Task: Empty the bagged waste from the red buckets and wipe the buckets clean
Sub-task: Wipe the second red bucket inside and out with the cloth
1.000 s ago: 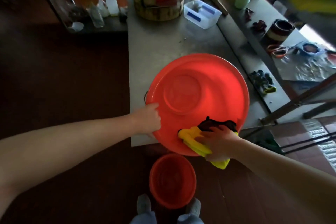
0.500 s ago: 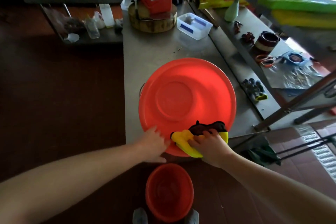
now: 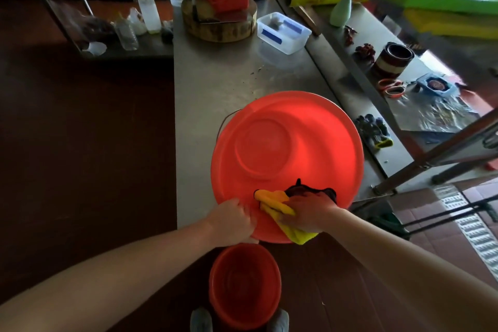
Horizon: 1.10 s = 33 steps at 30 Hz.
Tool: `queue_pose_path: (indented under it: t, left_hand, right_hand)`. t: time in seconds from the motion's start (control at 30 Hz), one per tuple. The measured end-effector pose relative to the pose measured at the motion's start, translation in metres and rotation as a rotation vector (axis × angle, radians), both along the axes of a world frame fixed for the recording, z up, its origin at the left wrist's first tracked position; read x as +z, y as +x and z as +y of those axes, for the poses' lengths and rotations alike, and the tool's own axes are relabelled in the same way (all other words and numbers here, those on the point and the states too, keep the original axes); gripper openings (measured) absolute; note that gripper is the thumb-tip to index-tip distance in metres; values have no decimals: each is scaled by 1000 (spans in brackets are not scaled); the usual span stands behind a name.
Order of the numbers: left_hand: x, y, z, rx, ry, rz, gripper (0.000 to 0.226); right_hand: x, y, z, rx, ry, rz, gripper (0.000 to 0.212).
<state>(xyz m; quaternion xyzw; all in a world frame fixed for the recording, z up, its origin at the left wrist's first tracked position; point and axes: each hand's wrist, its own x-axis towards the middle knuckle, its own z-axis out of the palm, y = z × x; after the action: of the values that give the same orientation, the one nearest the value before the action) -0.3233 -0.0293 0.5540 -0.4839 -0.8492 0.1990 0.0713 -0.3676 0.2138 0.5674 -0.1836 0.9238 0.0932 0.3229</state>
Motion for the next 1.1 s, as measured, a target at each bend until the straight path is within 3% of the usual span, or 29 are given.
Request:
queue_pose_path:
  t: [0.17, 0.33, 0.4, 0.57, 0.67, 0.73, 0.87, 0.93, 1.03, 1.1]
  left_hand:
    - [-2, -1, 0, -120, -27, 34, 62]
    - [-13, -5, -15, -186, -9, 27, 63]
    - [-14, -7, -27, -189, -3, -9, 70]
    - [-8, -10, -33, -213, 55, -74, 76]
    - [-2, -8, -26, -238, 44, -59, 71]
    - [3, -7, -25, -253, -1, -72, 65]
    - [9, 0, -17, -296, -164, -116, 58]
    - [13, 5, -15, -252, -217, -147, 57]
    - [19, 13, -13, -124, -200, -142, 54]
    - [14, 17, -7, -45, -210, -203, 54]
  right_hand:
    - [-55, -13, -31, -186, -61, -14, 78]
    - [-76, -37, -67, -298, -365, -42, 70]
    - [-77, -49, -60, -235, -273, -74, 73]
    - [-64, -81, -33, -53, 243, 84, 57]
    - [-58, -75, -33, -27, 333, 107, 51]
    - [-61, -61, -40, -126, 252, 49, 56]
    - [-78, -34, -67, -379, -143, -206, 73]
    - [-79, -27, -75, -415, -254, -232, 78]
    - [-76, -18, -69, -313, -246, -163, 71]
    - [-73, -20, -53, -216, -130, -116, 70]
